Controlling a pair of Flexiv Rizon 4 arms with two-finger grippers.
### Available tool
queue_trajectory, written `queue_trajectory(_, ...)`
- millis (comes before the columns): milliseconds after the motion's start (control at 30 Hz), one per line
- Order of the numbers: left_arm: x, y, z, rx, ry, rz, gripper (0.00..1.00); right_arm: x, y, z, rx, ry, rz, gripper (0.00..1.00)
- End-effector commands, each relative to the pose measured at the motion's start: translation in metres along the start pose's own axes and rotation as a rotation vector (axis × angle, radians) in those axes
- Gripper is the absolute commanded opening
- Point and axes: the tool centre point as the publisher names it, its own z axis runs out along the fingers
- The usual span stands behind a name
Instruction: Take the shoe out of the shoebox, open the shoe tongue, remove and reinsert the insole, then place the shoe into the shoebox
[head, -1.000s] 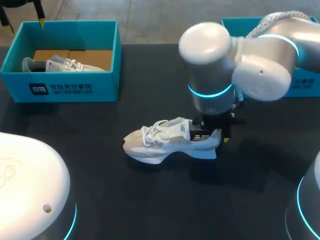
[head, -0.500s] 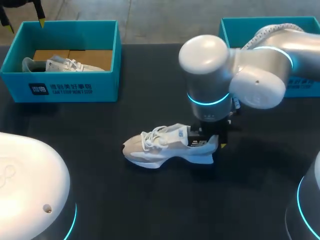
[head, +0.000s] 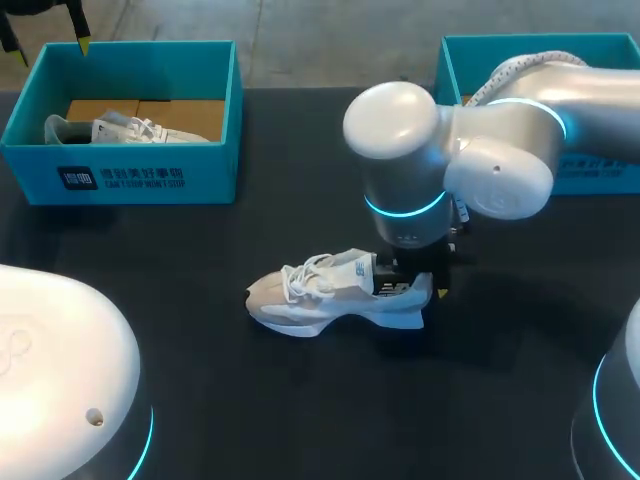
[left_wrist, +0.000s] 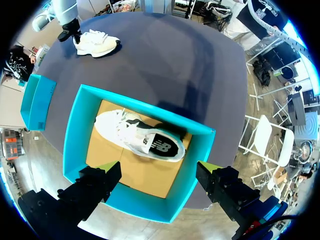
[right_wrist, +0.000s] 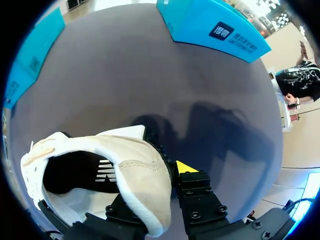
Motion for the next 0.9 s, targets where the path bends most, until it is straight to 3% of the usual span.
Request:
queue_trajectory(33, 0.001, 0.000, -0.001, 0.000, 0.002, 0.001, 1.00, 0.003, 0.001, 0.000, -0.002, -0.004, -0.001, 0.22)
queue_trajectory(67, 0.001, 0.000, -0.001, 0.000, 0.002, 0.001, 1.00, 0.003, 0.001, 0.000, -0.003, -0.003, -0.002, 0.25)
queue_trajectory(133, 0.001, 0.000, -0.001, 0.000, 0.002, 0.001, 1.00, 0.002, 0.003, 0.000, -0.007, 0.000, -0.002, 0.52)
queue_trajectory(167, 0.001, 0.000, -0.001, 0.000, 0.002, 0.001, 1.00, 0.002, 0.003, -0.002, -0.008, 0.000, -0.001, 0.72)
queue_trajectory(200, 0.001, 0.000, -0.001, 0.000, 0.002, 0.001, 1.00, 0.001, 0.004, -0.004, -0.010, 0.001, 0.000, 0.79)
queue_trajectory(367, 0.001, 0.000, -0.001, 0.000, 0.002, 0.001, 1.00, -0.003, 0.005, -0.019, -0.037, 0.014, 0.009, 0.92)
queue_trajectory(400, 0.001, 0.000, -0.001, 0.000, 0.002, 0.001, 1.00, -0.004, 0.005, -0.023, -0.042, 0.024, 0.010, 0.99)
queue_trajectory(767, 0.001, 0.000, -0.001, 0.000, 0.002, 0.001, 1.00, -0.010, 0.016, -0.070, -0.089, 0.172, -0.090, 1.00)
queue_trajectory(900, 0.001, 0.000, -0.001, 0.000, 0.002, 0.001, 1.00, -0.011, 0.025, -0.080, -0.096, 0.153, -0.173, 1.00)
